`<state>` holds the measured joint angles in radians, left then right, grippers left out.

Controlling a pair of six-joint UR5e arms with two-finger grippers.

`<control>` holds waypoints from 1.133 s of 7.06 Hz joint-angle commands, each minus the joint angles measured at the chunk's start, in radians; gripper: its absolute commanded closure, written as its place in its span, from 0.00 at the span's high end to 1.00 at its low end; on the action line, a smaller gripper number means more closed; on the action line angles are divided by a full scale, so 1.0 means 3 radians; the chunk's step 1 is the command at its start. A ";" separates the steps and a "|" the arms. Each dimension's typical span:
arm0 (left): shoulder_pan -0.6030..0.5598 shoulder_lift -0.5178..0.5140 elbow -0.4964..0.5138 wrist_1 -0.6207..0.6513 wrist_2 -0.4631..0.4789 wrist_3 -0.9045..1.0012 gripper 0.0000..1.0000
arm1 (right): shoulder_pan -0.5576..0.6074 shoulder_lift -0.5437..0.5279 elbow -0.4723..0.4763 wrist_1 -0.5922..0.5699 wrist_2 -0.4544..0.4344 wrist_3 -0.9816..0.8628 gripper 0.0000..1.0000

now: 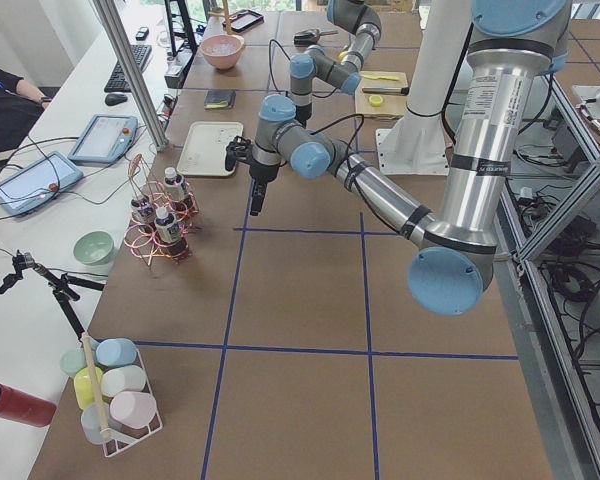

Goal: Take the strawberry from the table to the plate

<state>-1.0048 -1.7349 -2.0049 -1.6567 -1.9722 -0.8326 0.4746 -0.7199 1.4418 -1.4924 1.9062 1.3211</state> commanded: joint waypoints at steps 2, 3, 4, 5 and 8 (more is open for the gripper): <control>-0.0173 0.0015 0.0036 0.0000 -0.0215 0.0242 1.00 | 0.0318 -0.0145 0.0423 -0.0158 0.0139 -0.0021 1.00; -0.0361 0.0020 0.0081 0.0005 -0.0399 0.0492 1.00 | 0.0533 -0.0309 0.0698 -0.0382 0.0251 -0.0335 1.00; -0.0520 0.0101 0.0092 0.0025 -0.0527 0.0728 1.00 | 0.0768 -0.0518 0.1020 -0.0698 0.0323 -0.0789 1.00; -0.0724 0.0183 0.0107 0.0061 -0.0559 0.1074 1.00 | 0.1064 -0.0743 0.1291 -0.0974 0.0445 -0.1350 1.00; -0.1542 0.0418 0.0795 0.0194 -0.0962 0.2713 1.00 | 0.1897 -0.1657 0.1550 -0.1023 0.0870 -0.2936 1.00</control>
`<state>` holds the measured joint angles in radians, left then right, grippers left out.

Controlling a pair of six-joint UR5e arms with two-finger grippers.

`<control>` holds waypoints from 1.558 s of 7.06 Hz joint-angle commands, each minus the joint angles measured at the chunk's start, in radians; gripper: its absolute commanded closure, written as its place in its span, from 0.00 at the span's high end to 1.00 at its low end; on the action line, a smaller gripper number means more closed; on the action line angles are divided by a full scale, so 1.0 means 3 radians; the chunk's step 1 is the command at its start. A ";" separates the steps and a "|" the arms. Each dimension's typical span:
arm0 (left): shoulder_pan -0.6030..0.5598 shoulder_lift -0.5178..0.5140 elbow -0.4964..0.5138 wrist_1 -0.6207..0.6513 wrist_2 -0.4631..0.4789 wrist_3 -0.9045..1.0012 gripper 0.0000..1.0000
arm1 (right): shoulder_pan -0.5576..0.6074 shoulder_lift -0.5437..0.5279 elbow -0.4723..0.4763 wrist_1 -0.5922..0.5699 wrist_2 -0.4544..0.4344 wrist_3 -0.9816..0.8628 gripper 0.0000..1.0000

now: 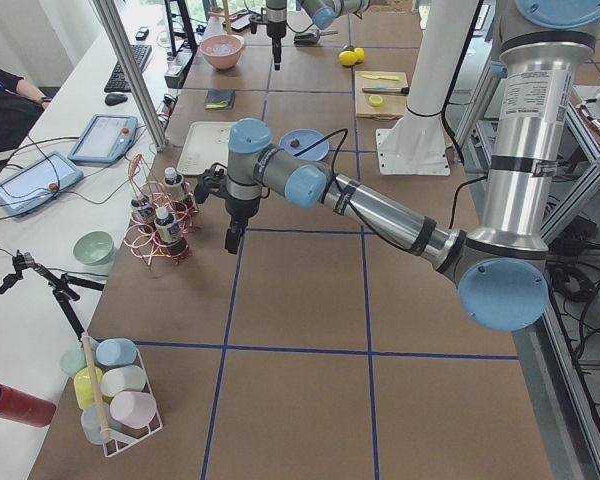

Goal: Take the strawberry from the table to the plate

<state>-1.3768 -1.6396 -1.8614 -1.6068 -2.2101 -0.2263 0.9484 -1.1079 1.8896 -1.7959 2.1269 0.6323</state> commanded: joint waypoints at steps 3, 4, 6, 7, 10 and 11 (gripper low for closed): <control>-0.0881 0.0157 0.0896 0.0084 -0.0175 0.1500 1.00 | 0.1198 -0.1270 -0.0050 -0.0001 0.0421 -0.2139 1.00; -0.0882 0.0244 0.0897 0.0089 -0.0185 0.1501 1.00 | 0.1463 -0.1454 -0.0167 -0.0001 0.0604 -0.2245 1.00; -0.0882 0.0295 0.0902 0.0089 -0.0241 0.1363 1.00 | 0.1878 -0.1553 -0.0631 0.0273 0.0814 -0.2515 1.00; -0.0882 0.0341 0.0897 0.0089 -0.0317 0.1332 1.00 | 0.1941 -0.1503 -0.0785 0.0325 0.0962 -0.2522 1.00; -0.0877 0.0388 0.0872 0.0059 -0.0374 0.1030 1.00 | 0.1967 -0.1502 -0.0766 0.0341 0.0943 -0.2558 1.00; -0.0877 0.0388 0.0861 0.0049 -0.0374 0.1030 1.00 | 0.2094 -0.1578 -0.0797 0.0341 0.0943 -0.2578 1.00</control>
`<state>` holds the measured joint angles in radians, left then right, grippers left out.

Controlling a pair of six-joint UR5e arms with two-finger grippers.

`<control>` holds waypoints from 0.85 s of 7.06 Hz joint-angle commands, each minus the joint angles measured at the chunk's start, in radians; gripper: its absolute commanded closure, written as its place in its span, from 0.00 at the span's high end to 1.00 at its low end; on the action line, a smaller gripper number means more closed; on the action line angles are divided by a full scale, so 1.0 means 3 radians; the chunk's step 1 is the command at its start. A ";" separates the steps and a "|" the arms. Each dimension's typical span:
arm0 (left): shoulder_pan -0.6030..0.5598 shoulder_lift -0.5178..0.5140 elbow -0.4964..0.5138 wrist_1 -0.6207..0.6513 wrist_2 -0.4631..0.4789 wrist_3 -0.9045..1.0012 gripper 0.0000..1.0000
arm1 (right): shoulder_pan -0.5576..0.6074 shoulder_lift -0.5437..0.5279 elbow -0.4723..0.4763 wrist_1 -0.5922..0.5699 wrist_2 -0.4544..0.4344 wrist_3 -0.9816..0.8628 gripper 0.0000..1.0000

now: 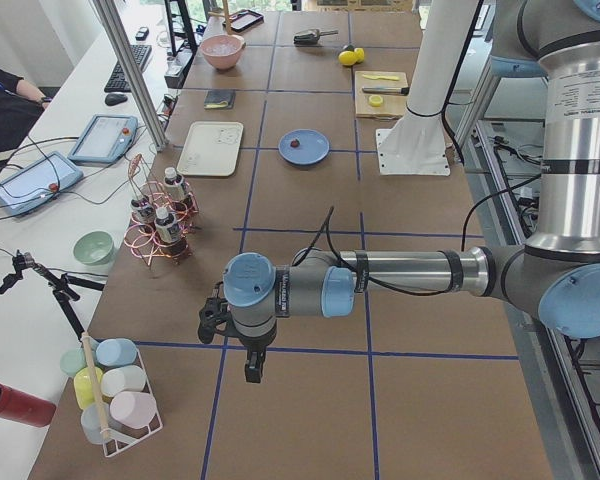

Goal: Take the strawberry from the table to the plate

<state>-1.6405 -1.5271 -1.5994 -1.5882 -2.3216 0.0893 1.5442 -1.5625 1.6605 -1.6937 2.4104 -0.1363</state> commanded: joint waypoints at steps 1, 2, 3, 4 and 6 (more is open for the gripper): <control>0.0002 0.0003 -0.0027 -0.0014 0.0012 -0.0027 1.00 | 0.0241 -0.0063 -0.0170 0.0001 0.0013 -0.0153 1.00; 0.0002 -0.0003 -0.0027 -0.0014 0.0012 -0.0027 1.00 | 0.0273 -0.0099 -0.0267 0.0001 0.0009 -0.0362 1.00; 0.0002 0.0007 -0.0037 -0.0014 0.0007 -0.0022 1.00 | 0.0293 -0.0064 -0.0263 0.0006 -0.0002 -0.0328 1.00; 0.0002 0.0008 -0.0037 -0.0014 0.0007 -0.0022 1.00 | 0.0293 -0.0053 -0.0263 0.0001 0.0003 -0.0313 1.00; 0.0002 0.0008 -0.0037 -0.0014 0.0007 -0.0027 1.00 | 0.0293 -0.0063 -0.0258 0.0001 0.0008 -0.0308 1.00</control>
